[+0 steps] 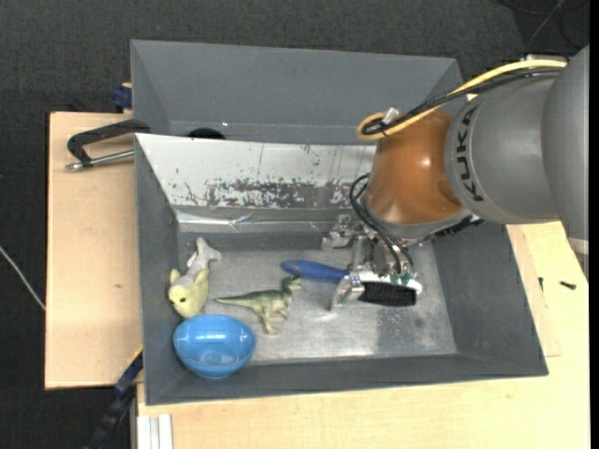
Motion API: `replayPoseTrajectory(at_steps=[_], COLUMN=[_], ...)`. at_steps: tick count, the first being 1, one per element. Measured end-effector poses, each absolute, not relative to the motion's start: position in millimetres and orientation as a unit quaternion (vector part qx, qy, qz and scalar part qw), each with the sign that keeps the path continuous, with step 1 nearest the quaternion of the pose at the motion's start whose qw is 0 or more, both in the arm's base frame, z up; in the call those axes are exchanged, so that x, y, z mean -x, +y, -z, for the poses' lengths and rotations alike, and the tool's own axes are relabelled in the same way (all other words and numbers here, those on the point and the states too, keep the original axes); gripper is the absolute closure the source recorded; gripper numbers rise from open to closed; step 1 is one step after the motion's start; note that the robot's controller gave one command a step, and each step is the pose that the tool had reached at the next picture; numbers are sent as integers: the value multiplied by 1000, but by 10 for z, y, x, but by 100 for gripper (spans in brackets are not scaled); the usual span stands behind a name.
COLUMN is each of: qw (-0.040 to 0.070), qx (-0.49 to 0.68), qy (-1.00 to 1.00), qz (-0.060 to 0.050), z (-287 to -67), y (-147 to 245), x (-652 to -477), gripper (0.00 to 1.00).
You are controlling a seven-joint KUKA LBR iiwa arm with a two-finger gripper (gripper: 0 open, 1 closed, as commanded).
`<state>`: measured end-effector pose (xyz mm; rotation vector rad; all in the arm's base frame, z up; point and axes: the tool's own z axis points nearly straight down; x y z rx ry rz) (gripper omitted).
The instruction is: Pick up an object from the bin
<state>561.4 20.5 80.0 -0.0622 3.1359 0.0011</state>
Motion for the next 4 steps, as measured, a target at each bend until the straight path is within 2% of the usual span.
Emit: replayPoseTrajectory(at_steps=[1, 2, 3, 4], qw=[2, 7, 2, 5], qx=[20, 19, 248, 361], qy=[1000, 1000, 969, 933], qz=[0, -2, 0, 1], z=[-799, -2071, -1996, -2866], y=[205, 617, 184, 144], x=[-5612, -5683, -5682, -5641], gripper=[100, 100, 100, 100])
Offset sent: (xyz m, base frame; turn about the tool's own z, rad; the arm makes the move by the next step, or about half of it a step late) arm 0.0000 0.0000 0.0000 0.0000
